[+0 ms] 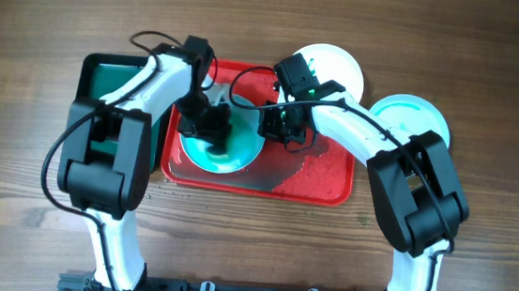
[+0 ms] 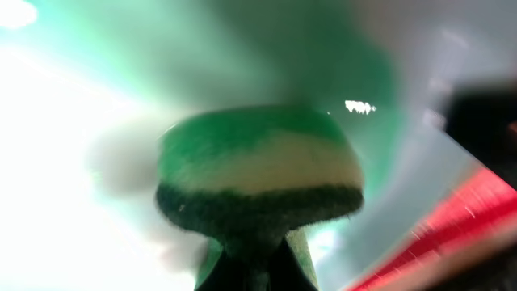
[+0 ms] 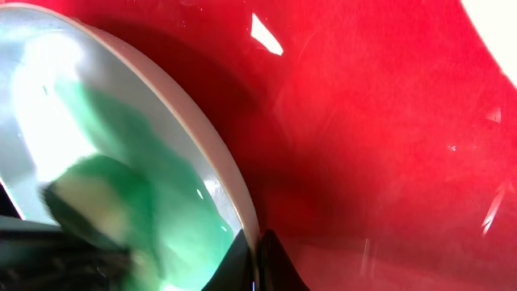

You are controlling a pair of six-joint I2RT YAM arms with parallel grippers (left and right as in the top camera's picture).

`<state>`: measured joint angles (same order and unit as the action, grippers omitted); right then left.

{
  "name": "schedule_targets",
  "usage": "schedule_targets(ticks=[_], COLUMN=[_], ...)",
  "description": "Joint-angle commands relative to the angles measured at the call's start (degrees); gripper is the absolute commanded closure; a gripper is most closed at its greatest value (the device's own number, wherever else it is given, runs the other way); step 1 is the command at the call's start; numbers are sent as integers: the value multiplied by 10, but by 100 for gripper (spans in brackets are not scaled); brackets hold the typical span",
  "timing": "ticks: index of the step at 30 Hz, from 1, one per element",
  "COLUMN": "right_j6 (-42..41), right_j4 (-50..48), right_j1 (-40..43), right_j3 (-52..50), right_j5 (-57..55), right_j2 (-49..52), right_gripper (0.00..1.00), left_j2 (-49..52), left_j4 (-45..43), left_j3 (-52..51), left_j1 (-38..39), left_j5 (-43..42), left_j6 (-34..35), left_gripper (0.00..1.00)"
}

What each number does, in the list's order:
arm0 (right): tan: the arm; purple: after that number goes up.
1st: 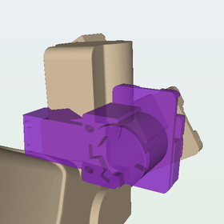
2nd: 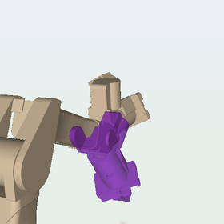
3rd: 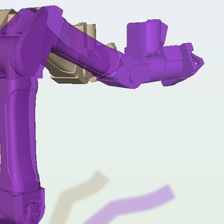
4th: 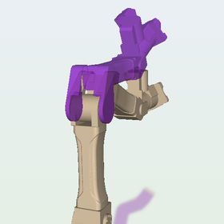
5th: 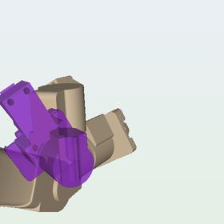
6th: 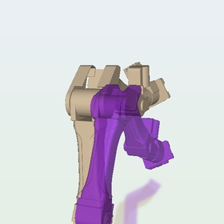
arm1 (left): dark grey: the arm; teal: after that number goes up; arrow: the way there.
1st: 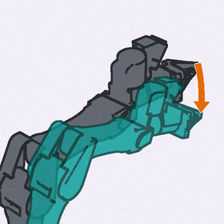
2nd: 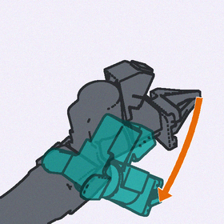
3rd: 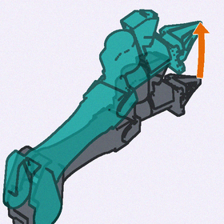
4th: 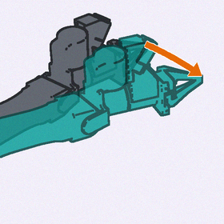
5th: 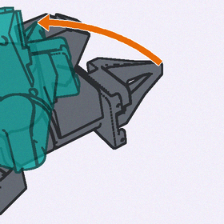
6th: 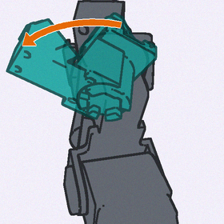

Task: Clean dirty plates on tray and stack at the side
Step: 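Scrub the plate with the sponge while the right gripper holds its rim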

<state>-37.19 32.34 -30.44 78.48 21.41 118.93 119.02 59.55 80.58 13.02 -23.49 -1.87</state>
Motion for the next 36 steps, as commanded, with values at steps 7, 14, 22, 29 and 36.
schedule_targets(ticks=[7,14,22,29,36], right_j6=[1,2,1,2,5], right_j4=[-3,-2,-4,-3,-3], right_j1=[3,3,3,3,3], right_j3=[10,10,10,10,10], right_j5=[10,10,10,10,14], right_j2=[8,8,8,8,8], right_gripper=[96,96,96,96,96], left_j2=[17,17,17,17,17], left_j4=[-185,-220,-45,26,-151], left_j3=[-9,-9,-9,-9,-9], left_j1=[10,9,19,19,19], left_j5=[-19,412,275,-99,-96], left_j6=[-39,198,147,-131,-76], left_gripper=[96,96,96,96,96])
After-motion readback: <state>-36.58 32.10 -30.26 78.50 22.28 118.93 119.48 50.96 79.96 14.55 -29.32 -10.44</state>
